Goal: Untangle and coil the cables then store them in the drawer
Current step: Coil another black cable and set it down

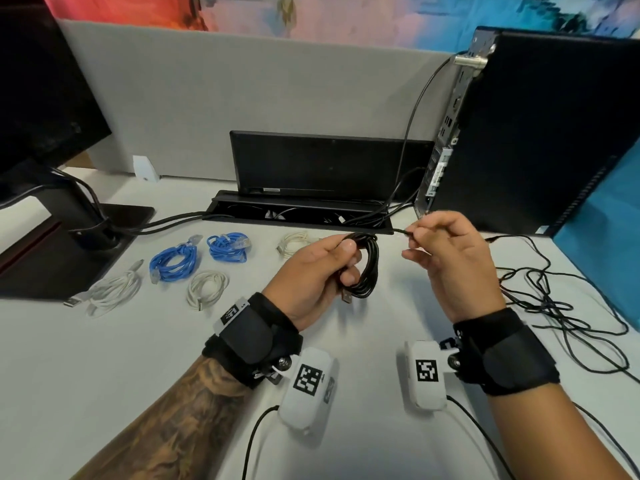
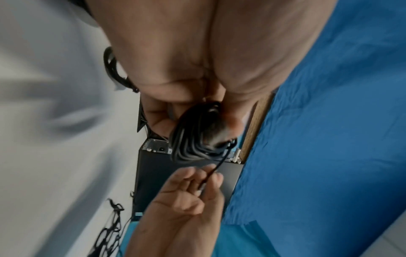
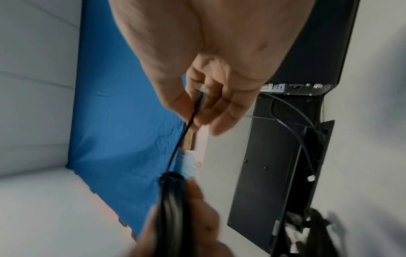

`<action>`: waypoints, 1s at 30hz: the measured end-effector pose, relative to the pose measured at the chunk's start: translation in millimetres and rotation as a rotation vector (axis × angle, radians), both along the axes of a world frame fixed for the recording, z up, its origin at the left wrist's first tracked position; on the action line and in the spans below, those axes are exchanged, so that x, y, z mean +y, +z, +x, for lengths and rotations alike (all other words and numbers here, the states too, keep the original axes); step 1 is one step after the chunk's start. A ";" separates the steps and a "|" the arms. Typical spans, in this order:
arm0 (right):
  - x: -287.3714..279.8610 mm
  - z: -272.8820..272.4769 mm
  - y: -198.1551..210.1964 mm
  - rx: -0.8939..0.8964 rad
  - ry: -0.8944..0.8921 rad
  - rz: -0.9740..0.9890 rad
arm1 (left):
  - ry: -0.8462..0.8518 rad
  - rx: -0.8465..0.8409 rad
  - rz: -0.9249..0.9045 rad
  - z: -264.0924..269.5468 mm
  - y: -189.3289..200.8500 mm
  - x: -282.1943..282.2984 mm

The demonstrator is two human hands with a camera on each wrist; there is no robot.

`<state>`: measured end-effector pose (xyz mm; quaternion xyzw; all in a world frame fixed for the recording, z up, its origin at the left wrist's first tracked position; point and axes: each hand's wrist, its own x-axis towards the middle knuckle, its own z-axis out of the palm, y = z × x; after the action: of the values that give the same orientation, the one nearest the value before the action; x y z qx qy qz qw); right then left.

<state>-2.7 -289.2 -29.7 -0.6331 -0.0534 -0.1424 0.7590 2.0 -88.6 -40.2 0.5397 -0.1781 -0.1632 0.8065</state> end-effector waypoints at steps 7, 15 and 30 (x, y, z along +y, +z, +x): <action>26.0 -7.3 -10.5 0.183 0.221 -0.191 | 0.100 -0.129 0.135 5.4 -1.9 4.6; 32.0 -14.5 -0.3 0.274 0.324 -0.001 | 0.197 -0.270 0.270 2.0 6.9 8.5; 34.8 -18.8 4.1 0.151 0.120 -0.273 | 0.357 -0.198 0.350 -3.4 8.1 1.5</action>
<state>-21.6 -254.4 -25.6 -0.7348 -0.0528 -0.0405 0.6750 -1.4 -87.1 -32.1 0.7071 -0.1274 0.0068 0.6955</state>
